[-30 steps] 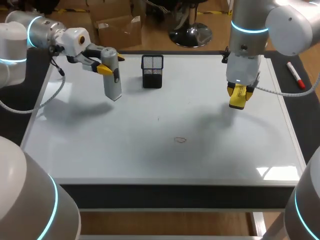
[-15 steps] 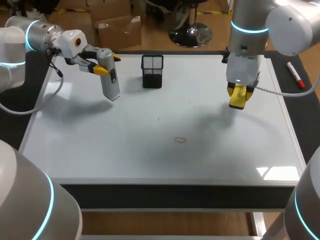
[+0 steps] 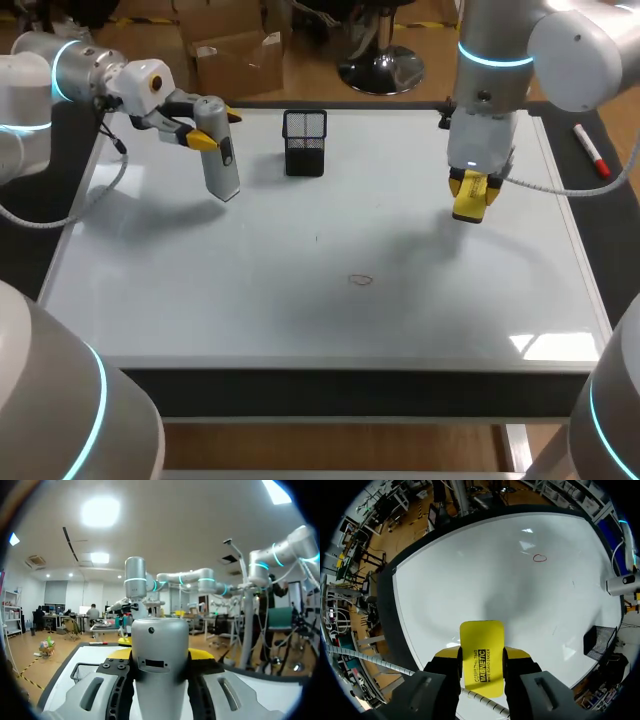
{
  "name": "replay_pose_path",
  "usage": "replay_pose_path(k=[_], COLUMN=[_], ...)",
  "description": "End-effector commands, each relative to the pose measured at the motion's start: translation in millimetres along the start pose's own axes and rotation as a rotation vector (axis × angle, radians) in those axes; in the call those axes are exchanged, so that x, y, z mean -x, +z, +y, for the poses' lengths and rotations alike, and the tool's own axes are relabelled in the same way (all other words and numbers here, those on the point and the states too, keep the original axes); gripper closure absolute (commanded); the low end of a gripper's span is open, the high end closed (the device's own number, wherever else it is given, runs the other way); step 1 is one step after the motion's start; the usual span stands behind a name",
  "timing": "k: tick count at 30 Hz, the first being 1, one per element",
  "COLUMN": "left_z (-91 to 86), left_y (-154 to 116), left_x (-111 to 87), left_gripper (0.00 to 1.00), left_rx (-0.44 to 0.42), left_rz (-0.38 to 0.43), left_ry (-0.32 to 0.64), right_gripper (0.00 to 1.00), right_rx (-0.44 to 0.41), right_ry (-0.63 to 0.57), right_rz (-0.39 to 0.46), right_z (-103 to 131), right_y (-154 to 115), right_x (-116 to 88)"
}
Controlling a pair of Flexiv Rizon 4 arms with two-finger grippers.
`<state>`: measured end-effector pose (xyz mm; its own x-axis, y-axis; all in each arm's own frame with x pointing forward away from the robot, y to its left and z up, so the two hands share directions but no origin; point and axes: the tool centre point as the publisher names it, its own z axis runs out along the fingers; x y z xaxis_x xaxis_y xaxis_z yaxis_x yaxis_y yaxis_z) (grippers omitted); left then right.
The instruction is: Pick up the inspection probe, press it on each red-marked spot on the whiteboard one by one, put down the probe, pick up the eraser, and wipe off all the red marks.
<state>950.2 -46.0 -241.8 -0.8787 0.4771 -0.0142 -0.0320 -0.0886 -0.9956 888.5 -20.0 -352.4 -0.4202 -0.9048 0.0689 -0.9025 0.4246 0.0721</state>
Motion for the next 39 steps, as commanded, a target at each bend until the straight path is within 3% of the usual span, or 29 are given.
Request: replay_pose_path(k=[1, 15, 22, 28, 39], left_z=[-1.2, -1.2, -1.2, -1.2, -1.2], left_y=[-1, -1, -1, -1, -1], left_x=[0.9, 0.9, 0.9, 0.9, 0.9], left_gripper=[1.00, 1.00, 1.00, 1.00, 1.00], left_rx=[0.001, 0.001, 0.001, 0.001, 0.001], left_rz=[0.004, 0.004, 0.004, 0.004, 0.004], left_ry=[-0.001, -0.001, -0.001, -0.001, -0.001], right_gripper=[1.00, 1.00, 1.00, 1.00, 1.00], right_rx=[-0.017, -0.022, -0.011, 0.008, 0.007], right_ry=[-0.006, -0.088, -0.162, -0.214, -0.271], right_rz=[0.015, -0.037, -0.017, -0.032, -0.036], right_z=[25, 138, 184, 201, 201], right_y=[1, 5, 14, 24, 38], right_x=[17, 81, 117, 134, 148])
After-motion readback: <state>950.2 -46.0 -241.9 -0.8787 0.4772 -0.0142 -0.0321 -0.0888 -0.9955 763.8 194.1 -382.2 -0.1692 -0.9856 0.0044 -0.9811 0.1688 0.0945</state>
